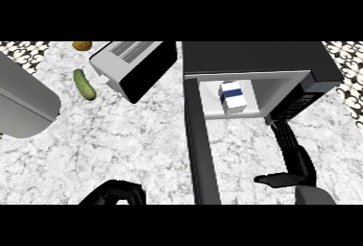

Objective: Pick up the milk, place it into the microwave and close the microwave

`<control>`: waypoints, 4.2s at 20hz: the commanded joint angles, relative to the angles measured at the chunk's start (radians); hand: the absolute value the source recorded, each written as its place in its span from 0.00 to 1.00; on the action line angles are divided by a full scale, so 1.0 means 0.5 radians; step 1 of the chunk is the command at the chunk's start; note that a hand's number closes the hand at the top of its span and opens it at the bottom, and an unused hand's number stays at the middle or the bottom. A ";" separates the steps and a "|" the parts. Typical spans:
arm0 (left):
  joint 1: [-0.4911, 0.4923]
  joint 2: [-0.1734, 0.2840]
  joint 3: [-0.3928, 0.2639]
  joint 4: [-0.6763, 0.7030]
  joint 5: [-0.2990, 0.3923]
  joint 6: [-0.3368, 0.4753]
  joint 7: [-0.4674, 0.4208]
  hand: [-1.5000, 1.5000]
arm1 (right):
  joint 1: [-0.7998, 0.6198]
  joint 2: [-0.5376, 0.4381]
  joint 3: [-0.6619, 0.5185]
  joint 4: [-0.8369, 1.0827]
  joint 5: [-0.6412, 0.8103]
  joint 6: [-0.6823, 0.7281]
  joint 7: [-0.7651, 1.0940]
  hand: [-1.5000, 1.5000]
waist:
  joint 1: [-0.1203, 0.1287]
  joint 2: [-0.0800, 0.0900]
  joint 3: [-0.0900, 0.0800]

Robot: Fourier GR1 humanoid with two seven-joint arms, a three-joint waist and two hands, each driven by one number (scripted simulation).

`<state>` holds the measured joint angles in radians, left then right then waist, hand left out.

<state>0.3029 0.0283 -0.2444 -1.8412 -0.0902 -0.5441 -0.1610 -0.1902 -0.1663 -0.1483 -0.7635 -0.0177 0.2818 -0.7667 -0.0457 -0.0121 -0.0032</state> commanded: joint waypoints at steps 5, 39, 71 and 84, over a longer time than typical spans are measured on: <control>-0.504 -0.040 -0.063 0.405 -0.230 0.075 0.027 1.00 | 0.705 -0.215 -0.085 -0.609 -0.204 0.254 0.002 0.00 | 0.013 0.020 0.002; -1.529 -0.053 -1.729 1.272 0.572 1.978 0.029 1.00 | 1.431 -0.664 -0.018 -2.204 -1.059 0.722 0.499 0.00 | -0.174 0.054 -0.006; -2.477 -0.057 -1.261 1.913 1.457 2.508 -0.208 1.00 | 1.340 -0.883 -0.060 -2.534 -1.505 0.637 0.859 0.00 | -0.433 0.160 -0.002; -2.544 -0.057 -1.120 2.088 1.809 2.409 -0.325 1.00 | 1.278 -0.936 -0.085 -2.523 -1.612 0.655 0.888 0.00 | -0.477 0.194 0.003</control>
<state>-0.9328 -0.0005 -0.8533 -0.8754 0.7656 0.6624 -0.3197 0.4627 -0.6273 -0.1908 -2.0267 -0.8071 0.6057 -0.3262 -0.2758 0.0696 -0.0023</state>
